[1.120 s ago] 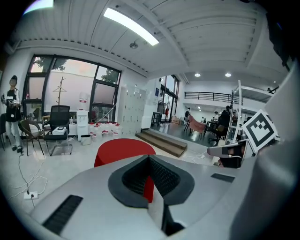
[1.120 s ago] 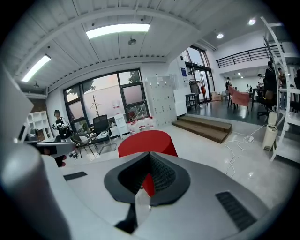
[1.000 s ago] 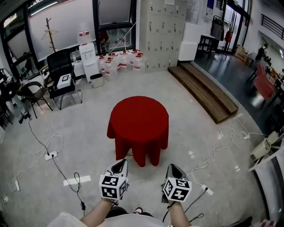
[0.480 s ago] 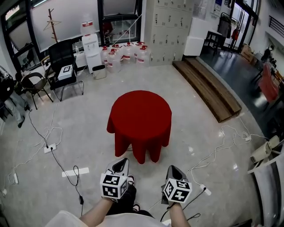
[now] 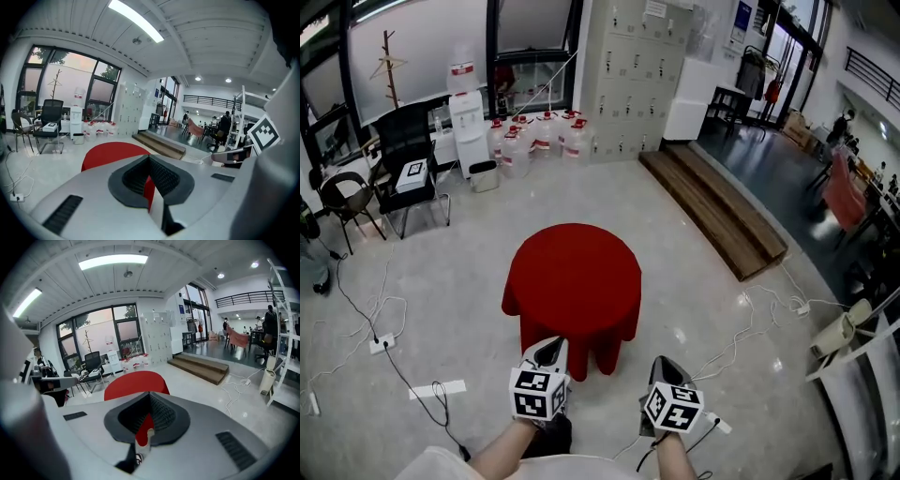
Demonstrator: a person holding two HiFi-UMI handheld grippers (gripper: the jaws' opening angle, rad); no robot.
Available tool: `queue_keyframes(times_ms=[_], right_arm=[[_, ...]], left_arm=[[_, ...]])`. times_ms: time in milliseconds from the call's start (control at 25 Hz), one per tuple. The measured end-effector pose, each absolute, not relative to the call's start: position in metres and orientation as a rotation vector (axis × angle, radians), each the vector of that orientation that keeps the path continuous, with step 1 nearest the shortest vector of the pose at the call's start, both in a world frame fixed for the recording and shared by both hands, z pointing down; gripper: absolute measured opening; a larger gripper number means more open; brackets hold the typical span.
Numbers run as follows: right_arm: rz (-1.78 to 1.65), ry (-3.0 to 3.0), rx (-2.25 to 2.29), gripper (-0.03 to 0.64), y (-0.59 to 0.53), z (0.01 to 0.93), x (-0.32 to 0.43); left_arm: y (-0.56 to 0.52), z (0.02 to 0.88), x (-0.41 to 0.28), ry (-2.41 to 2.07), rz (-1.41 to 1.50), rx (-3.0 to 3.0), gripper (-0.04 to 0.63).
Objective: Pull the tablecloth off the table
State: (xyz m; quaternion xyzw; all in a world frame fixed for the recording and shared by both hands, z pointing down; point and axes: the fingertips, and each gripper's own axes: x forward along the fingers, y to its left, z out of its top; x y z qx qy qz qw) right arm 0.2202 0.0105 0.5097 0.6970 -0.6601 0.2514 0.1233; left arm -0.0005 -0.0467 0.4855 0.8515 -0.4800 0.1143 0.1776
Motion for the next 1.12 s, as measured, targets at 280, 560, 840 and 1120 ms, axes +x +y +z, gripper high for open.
queue_keyframes(times_ms=[280,560,840,1120], right_arm=[[0.710,-1.932,2.031,0.025,-0.045,0.506,0.215],[0.732,-1.927,2.019,0.025,-0.095,0.513,0.201],[0.745,-1.909,2.016,0.025,-0.138,0.520,0.197],[0.774,-1.890,2.041,0.025,-0.155,0.528,0.201]], left_arm=[[-0.105,0.482,-0.006,-1.361,0.301,2.412,0.015],[-0.151,0.489,-0.018,-1.351,0.323,2.399,0.015],[-0.197,0.497,-0.023,-1.339,0.335,2.387,0.015],[-0.224,0.510,-0.018,-1.311,0.361,2.386,0.015]])
